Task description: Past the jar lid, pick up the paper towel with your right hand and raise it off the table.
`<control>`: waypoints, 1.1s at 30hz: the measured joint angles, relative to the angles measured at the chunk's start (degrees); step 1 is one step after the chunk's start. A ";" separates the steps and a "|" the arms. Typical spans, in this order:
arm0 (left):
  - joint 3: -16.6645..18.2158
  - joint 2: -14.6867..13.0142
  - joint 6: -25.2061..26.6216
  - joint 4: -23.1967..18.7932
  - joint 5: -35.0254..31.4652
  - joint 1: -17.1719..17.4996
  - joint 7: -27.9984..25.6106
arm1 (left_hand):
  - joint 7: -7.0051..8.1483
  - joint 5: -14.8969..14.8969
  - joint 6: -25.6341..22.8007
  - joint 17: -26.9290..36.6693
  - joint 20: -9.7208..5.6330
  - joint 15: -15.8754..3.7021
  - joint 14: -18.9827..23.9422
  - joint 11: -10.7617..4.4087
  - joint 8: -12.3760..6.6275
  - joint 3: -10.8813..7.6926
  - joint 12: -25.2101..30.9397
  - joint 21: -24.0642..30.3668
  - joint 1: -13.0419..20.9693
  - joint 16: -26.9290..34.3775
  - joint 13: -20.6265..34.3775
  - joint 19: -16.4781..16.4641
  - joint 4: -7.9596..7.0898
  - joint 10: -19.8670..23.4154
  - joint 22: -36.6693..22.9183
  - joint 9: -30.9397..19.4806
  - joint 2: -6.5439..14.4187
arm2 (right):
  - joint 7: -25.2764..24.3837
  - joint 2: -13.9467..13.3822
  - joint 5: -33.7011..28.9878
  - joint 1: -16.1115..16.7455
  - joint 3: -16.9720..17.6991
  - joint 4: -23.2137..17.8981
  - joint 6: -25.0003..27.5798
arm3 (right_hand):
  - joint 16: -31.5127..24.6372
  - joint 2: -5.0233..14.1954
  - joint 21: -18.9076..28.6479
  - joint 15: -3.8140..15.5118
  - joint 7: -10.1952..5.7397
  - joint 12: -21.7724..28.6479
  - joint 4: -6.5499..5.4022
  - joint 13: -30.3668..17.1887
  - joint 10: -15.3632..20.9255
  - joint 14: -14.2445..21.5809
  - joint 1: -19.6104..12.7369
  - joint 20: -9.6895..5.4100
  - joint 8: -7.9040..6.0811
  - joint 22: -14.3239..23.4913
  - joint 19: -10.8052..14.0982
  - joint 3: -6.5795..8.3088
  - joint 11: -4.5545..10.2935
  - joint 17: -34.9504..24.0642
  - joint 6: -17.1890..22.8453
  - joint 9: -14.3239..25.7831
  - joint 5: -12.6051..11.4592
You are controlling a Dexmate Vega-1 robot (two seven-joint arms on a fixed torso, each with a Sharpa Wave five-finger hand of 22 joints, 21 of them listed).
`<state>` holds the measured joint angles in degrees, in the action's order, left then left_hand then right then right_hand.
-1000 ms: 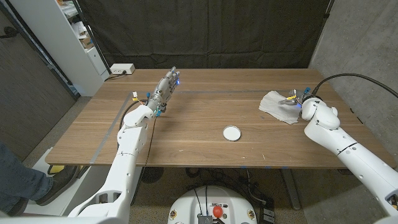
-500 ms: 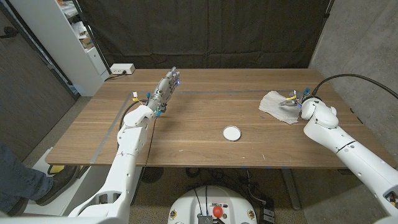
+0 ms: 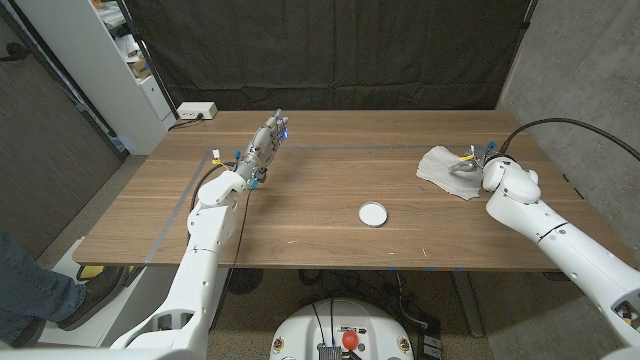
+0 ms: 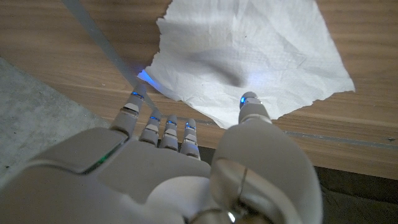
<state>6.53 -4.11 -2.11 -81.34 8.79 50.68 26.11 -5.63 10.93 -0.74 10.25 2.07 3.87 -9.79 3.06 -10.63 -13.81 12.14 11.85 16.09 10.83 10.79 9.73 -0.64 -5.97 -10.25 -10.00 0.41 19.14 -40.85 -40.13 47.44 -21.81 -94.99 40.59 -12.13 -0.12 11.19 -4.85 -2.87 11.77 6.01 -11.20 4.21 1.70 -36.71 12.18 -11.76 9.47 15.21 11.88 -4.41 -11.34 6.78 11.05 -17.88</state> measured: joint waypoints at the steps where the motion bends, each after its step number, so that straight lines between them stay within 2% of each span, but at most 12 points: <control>1: 0.01 0.00 0.00 0.00 0.00 0.01 0.00 | 0.00 0.00 0.00 0.00 0.00 0.00 0.00 0.00 0.00 0.00 0.00 0.00 0.00 0.00 0.00 0.00 0.00 0.00 0.00 0.00 0.00 | 0.02 0.00 0.02 -0.02 -0.02 0.03 0.01 | 0.00 -0.02 0.00 0.07 0.00 0.13 0.00 0.00 0.12 0.08 0.02 -0.01 0.00 0.00 0.01 0.00 0.12 0.00 0.00 0.00 0.00; 17: -0.07 0.01 -0.01 0.38 -0.05 -0.09 -0.16 | -0.20 0.00 -0.20 0.00 0.53 -0.22 0.22 0.00 0.00 0.24 0.00 -0.22 0.00 0.00 0.00 0.12 0.24 0.00 0.00 0.00 0.00 | 0.44 0.15 0.29 -1.58 -1.29 2.06 0.45 | -0.90 0.51 0.00 1.49 0.03 0.64 0.23 -0.14 2.06 1.49 -0.51 -0.21 0.00 0.00 1.23 0.24 0.62 -0.27 1.04 0.00 -0.43; 23: -0.09 -0.02 -0.04 0.63 -0.10 -0.24 -0.12 | -0.20 0.00 -0.20 0.00 0.53 -0.22 0.22 0.00 0.00 0.24 0.00 -0.22 0.00 0.00 0.00 0.12 0.24 0.00 0.00 0.00 0.00 | 0.69 0.24 0.30 -2.07 -1.88 2.59 0.72 | -0.90 0.81 0.00 1.28 -0.10 0.81 0.47 -0.14 2.89 1.91 -0.80 -0.41 -0.33 0.00 1.85 0.48 0.59 -0.27 1.53 0.00 -0.43; 33: -0.03 -0.22 -0.04 0.72 -0.13 -0.27 0.14 | 0.11 0.00 -0.50 0.00 0.53 -0.22 0.22 0.00 0.00 0.24 0.00 -0.22 0.00 0.00 0.00 0.12 0.24 0.00 0.00 0.00 0.00 | 1.19 0.38 -0.20 -2.71 -2.95 3.13 1.70 | -2.29 1.11 0.00 3.80 -0.33 1.54 0.47 -0.40 5.73 4.91 -1.11 -0.02 -0.76 0.00 2.27 0.48 1.22 -1.07 3.80 0.30 -0.43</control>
<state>6.50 -4.33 -2.16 -80.62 8.66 50.41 26.25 -5.52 10.93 -1.25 10.25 2.59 3.65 -9.57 3.06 -10.63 -13.57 12.14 11.63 16.09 10.83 10.79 9.85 -0.40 -5.98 -10.25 -10.00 0.41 20.32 -40.47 -40.33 44.73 -24.76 -91.86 42.29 -14.42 1.00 11.19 -1.05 -3.20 13.31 6.48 -11.60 9.94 6.62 -37.82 12.16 -12.52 9.46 17.48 12.36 -3.19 -12.40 10.58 11.35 -18.31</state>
